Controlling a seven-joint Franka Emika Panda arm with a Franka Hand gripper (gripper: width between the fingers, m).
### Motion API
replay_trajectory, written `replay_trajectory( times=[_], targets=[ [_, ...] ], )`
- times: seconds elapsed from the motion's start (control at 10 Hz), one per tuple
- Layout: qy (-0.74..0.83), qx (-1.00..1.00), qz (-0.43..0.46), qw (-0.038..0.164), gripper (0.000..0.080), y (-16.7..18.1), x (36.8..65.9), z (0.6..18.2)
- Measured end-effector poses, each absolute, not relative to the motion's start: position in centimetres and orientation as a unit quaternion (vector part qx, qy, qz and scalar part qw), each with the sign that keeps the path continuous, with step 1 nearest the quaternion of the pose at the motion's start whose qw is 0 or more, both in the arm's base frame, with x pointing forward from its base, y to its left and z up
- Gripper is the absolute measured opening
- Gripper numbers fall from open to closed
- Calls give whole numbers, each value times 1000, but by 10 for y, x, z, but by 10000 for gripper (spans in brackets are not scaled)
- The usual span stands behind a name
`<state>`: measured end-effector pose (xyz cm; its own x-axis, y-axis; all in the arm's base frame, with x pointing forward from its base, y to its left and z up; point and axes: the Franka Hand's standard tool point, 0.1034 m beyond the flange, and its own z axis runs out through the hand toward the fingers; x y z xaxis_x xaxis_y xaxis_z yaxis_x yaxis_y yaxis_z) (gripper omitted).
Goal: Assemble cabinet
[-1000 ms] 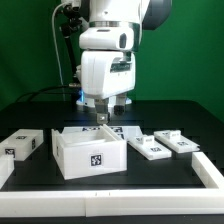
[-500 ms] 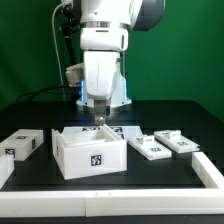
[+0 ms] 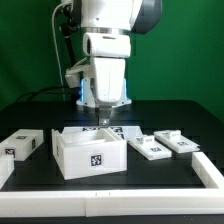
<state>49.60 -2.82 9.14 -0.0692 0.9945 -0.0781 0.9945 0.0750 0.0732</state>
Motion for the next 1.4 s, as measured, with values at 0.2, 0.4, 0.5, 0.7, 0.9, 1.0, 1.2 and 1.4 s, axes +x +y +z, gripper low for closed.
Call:
replay_trajectory(
  times=[0.2,0.4,0.5,0.7,0.9,1.0,1.2,1.4],
  targets=[
    [737,674,1,54,798,-29,494,91],
    [759,650,-4,48,798,-36,469,89],
    [764,644,-9,42,798,-40,457,86],
    [769,639,-20,25,798,-49,436,73],
    [765,643,-23,21,798,-53,432,70],
    [765,644,-23,21,798,-53,432,70],
    [764,644,-24,19,798,-53,429,69],
    [761,648,-35,-1,798,-55,400,55]
  ],
)
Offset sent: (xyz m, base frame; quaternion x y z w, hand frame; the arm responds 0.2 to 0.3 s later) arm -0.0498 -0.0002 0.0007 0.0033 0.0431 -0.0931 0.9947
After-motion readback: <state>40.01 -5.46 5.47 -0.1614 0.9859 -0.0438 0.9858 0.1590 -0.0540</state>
